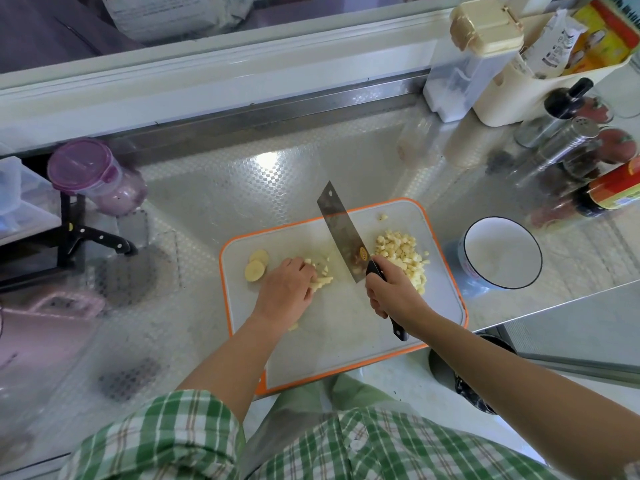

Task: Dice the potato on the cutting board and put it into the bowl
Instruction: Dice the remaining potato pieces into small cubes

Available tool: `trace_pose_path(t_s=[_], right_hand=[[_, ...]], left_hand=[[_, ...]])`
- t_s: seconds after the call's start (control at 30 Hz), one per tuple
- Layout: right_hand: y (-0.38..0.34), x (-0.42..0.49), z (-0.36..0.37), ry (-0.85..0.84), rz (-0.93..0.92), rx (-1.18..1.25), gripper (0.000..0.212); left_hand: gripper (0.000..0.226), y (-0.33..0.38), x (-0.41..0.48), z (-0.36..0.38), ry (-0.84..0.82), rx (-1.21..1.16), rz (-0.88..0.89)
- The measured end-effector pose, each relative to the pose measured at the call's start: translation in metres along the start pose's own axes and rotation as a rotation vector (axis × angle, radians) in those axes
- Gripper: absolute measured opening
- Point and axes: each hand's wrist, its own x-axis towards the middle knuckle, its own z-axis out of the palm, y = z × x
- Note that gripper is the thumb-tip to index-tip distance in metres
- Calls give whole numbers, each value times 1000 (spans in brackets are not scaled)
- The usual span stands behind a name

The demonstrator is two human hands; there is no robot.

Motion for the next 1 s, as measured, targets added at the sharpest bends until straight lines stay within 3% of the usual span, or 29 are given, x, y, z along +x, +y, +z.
trace_pose_path(t_s=[0.13, 0.3, 0.4, 0.53, 0.83, 1.0], right_hand=[[1, -1, -2, -2, -1, 4, 12], [1, -3, -2, -3, 1, 4, 12], [0, -4, -2, -6, 0, 21, 12], [-2, -4, 3, -35, -3, 12, 18], [4, 2, 37, -164, -53, -140, 15], [22, 4, 39, -66, -61, -242, 10]], left_hand=[[24, -2, 4, 1, -66, 30, -44], [31, 3, 10, -1, -173, 258, 30], [37, 5, 6, -4, -153, 344, 74], [32, -4, -7, -5, -127, 338, 85], [33, -16, -28, -6, -118, 307, -89], [34, -16, -28, -2, -118, 257, -125]])
